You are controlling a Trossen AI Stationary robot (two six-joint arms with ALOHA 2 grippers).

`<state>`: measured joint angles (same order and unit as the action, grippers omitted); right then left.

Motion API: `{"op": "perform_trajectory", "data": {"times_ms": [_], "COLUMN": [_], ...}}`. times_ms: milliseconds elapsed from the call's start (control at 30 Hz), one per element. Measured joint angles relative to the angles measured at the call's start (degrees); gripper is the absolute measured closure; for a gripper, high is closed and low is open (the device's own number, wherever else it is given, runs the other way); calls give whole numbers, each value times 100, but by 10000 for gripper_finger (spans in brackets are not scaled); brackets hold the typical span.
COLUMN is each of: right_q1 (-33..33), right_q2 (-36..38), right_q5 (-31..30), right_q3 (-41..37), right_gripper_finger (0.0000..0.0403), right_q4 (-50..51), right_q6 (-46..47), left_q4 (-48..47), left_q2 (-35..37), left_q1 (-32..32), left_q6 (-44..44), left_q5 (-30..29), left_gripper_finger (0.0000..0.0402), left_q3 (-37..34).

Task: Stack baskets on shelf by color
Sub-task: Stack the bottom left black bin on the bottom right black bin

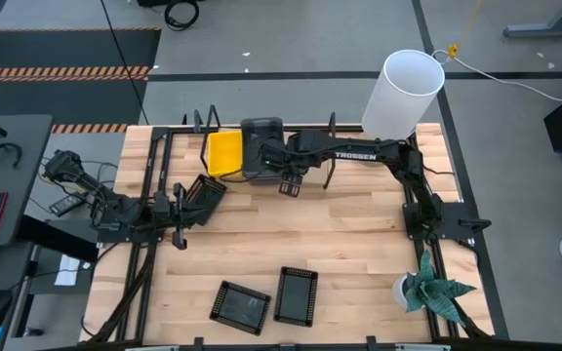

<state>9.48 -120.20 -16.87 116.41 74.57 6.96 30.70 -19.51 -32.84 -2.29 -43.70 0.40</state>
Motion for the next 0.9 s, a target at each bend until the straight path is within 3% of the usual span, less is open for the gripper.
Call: {"op": "perform_trajectory", "data": {"times_ms": [333, 467, 700, 900], "right_q1": [-537, -812, -1411, -2126], "right_q2": [73, 77, 75, 72], "right_q5": [96, 328, 913, 1122], "right_q3": [1078, 1291, 1066, 469], "right_gripper_finger": [237, 237, 237, 237], "right_q4": [506, 378, 25, -366], "right_q6": [-92, -70, 466, 856], "left_q4": [-406, -1222, -3638, -3878], "left_q2": [0, 0, -122, -503], "left_q1": [-2, -2, -1, 0], "left_q6": [-268, -568, -2052, -2410], "left_q5": [-61, -62, 55, 406], "left_gripper_finger": [389, 393, 384, 381], "left_q3": [23, 350, 1010, 1213]}}
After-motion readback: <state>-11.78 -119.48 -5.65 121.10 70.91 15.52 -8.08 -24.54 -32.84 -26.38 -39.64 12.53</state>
